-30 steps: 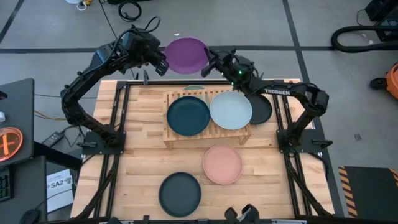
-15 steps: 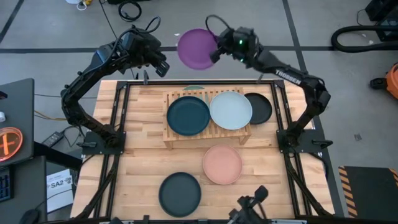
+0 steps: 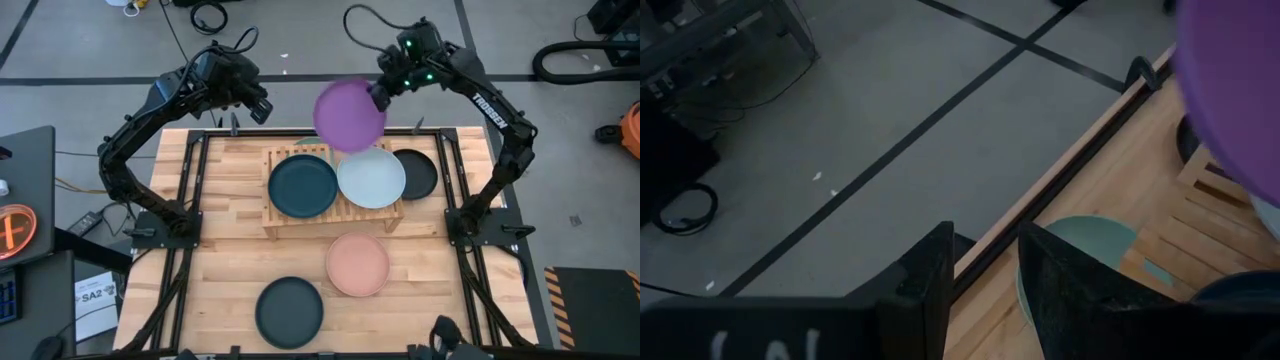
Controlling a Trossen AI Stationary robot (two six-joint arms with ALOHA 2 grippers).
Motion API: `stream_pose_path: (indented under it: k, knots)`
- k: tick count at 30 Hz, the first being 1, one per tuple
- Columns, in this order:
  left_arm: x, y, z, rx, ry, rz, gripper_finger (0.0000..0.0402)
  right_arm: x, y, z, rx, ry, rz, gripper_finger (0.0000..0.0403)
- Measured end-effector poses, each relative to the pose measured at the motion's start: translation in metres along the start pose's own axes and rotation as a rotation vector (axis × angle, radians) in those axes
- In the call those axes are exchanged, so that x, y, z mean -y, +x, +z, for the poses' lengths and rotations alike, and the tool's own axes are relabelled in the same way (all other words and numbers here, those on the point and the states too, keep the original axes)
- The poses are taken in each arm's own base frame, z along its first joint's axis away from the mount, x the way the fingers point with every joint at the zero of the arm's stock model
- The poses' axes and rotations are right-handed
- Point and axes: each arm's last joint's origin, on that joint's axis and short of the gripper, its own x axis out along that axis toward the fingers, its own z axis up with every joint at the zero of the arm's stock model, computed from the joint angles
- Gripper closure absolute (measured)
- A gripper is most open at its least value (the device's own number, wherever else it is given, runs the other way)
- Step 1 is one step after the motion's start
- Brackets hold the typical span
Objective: Place and stack plates onto a shelf
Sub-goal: Stack the purple plate on top of the light blue plate on the shelf
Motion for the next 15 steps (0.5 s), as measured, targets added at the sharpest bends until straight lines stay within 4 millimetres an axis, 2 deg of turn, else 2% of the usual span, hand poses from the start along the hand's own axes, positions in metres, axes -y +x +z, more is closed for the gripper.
stream_pose_path:
  k: [5, 10, 15]
  knots:
    - [0.0, 0.0, 0.0, 0.0, 0.001, -0.001, 0.028, -0.009, 0.0, -0.018, -0.183, -0.042, 0.065, 0.0384]
    - [0.0, 0.0, 0.0, 0.0, 0.0, -0.001, 0.028, -0.019, 0.0, -0.028, -0.286, -0.083, 0.1, 0.0383]
    - [0.0, 0.0, 0.0, 0.0, 0.0, -0.001, 0.028, -0.032, 0.013, -0.036, -0.338, -0.164, 0.144, 0.0383]
